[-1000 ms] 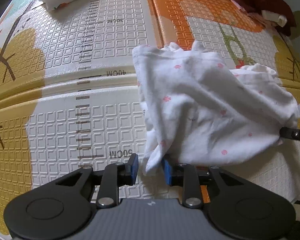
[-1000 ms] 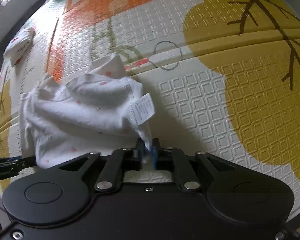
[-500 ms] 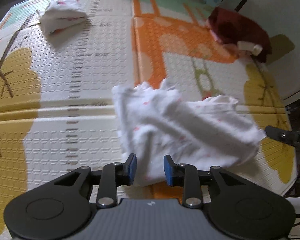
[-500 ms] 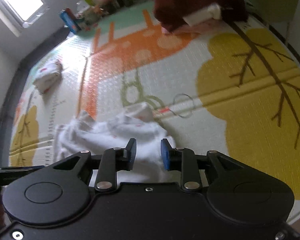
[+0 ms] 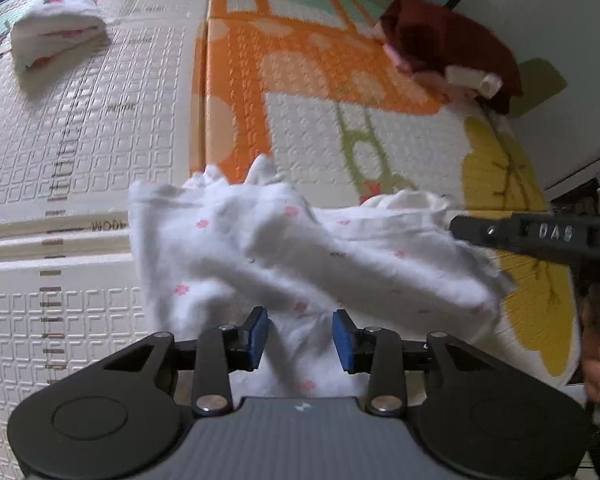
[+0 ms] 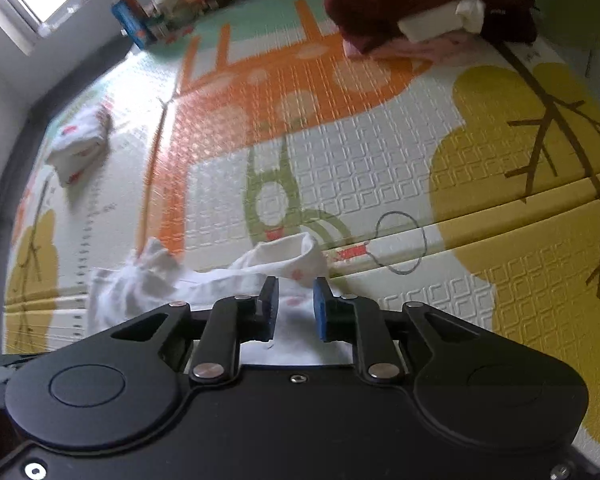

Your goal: Fold clothes

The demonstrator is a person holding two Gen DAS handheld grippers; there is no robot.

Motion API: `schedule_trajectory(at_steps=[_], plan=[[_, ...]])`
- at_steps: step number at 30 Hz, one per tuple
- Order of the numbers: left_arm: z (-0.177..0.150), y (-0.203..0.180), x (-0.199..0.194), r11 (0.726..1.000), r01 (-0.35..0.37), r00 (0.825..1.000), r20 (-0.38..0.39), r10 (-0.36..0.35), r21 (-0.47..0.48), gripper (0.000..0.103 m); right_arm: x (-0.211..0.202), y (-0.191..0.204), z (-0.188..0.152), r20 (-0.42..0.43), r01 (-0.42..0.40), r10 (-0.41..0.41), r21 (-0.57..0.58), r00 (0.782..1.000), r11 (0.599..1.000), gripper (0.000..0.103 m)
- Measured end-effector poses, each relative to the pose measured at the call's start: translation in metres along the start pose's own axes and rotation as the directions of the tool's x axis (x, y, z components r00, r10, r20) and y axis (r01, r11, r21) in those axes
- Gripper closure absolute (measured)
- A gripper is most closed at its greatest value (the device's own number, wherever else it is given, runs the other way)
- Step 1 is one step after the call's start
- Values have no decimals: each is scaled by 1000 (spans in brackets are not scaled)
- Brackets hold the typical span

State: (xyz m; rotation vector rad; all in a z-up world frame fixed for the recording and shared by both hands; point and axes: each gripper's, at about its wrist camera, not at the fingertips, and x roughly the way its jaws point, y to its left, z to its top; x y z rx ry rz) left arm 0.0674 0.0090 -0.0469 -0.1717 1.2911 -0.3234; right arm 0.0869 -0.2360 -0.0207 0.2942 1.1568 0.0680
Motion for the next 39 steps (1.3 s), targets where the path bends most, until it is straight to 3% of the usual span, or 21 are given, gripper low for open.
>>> schedule_trajectory(at_steps=[5, 10, 12, 15, 20, 27, 35, 39], plan=[[-1, 5, 6, 1000, -6, 1000, -13, 5, -11, 65, 15, -14, 5, -46, 41, -39, 43, 998, 998, 73], [0, 3, 9, 1000, -14, 1000, -21, 14, -12, 64, 26, -28, 5, -108, -5, 16, 95, 994, 995, 70], [0, 2, 9, 1000, -17, 1000, -21, 16, -5, 64, 28, -32, 4, -120, -56, 72, 136, 990, 989, 75], [0, 2, 9, 1000, -13, 1000, -23, 13, -3, 62, 24, -29, 4, -110, -91, 107, 144, 988, 985, 94], [0, 2, 10, 1000, -8, 1000, -26, 8, -3, 61, 2, -20, 6, -27, -105, 108, 108, 994, 989, 99], [0, 2, 10, 1000, -5, 1000, -27, 5, -2, 60, -29, -22, 16, 128, -147, 135, 95, 983, 984, 100], [1, 5, 9, 1000, 7, 1000, -28, -7, -20, 59, 0, -42, 22, 133, -86, 62, 180, 989, 980, 99], [3, 9, 6, 999, 22, 999, -24, -23, -43, 59, 1, -47, 18, 168, -79, 43, 216, 985, 973, 89]])
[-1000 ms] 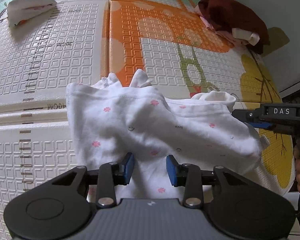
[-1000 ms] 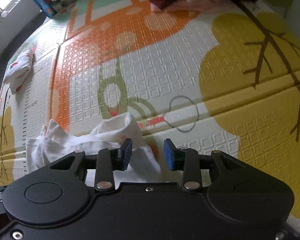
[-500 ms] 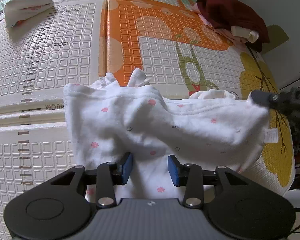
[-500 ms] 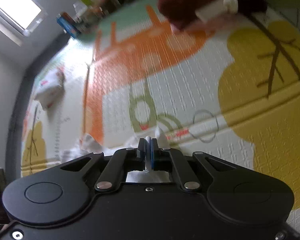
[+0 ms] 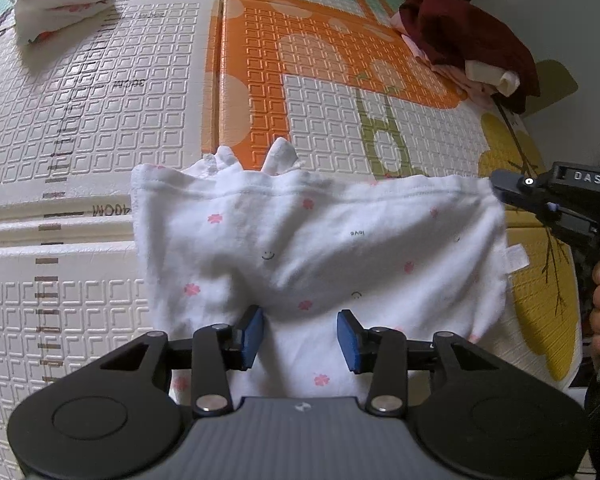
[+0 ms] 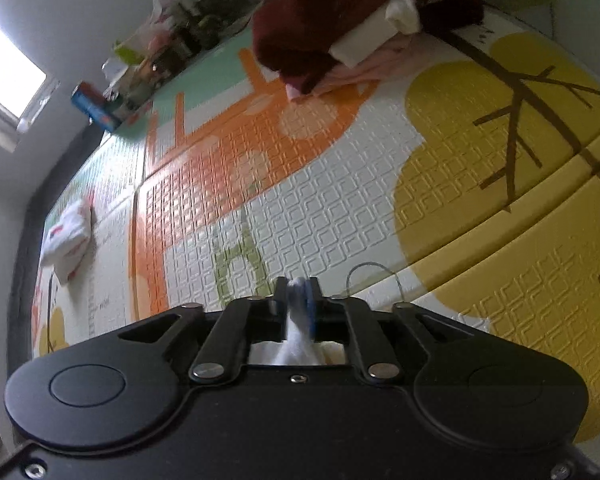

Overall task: Fold clothes
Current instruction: 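Lift the onesie with both grippers and fold it over toward the other side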

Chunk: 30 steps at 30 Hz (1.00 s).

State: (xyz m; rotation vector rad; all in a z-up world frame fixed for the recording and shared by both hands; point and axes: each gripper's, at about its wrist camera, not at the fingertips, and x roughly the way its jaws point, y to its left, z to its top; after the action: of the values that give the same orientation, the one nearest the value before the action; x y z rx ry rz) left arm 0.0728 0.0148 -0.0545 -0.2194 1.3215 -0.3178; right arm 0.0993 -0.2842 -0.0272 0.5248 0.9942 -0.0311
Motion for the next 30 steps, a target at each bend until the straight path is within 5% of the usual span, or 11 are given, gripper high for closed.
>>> schedule_trajectory(at_steps=[7, 16, 23, 30], plan=[[4, -7, -16, 1000, -10, 999, 47, 10, 13, 58, -31, 23, -5, 75, -31, 40, -110, 996, 993, 83], [21, -18, -26, 1000, 23, 990, 137, -26, 20, 63, -26, 61, -32, -51, -102, 93, -214, 994, 972, 93], [29, -16, -4, 996, 80, 991, 111, -75, -35, 82, -4, 63, -55, -156, -96, 63, -214, 986, 972, 95], [36, -5, 16, 997, -22, 993, 112, 30, -70, 85, 24, 48, -73, -263, -58, 10, -174, 965, 983, 95]])
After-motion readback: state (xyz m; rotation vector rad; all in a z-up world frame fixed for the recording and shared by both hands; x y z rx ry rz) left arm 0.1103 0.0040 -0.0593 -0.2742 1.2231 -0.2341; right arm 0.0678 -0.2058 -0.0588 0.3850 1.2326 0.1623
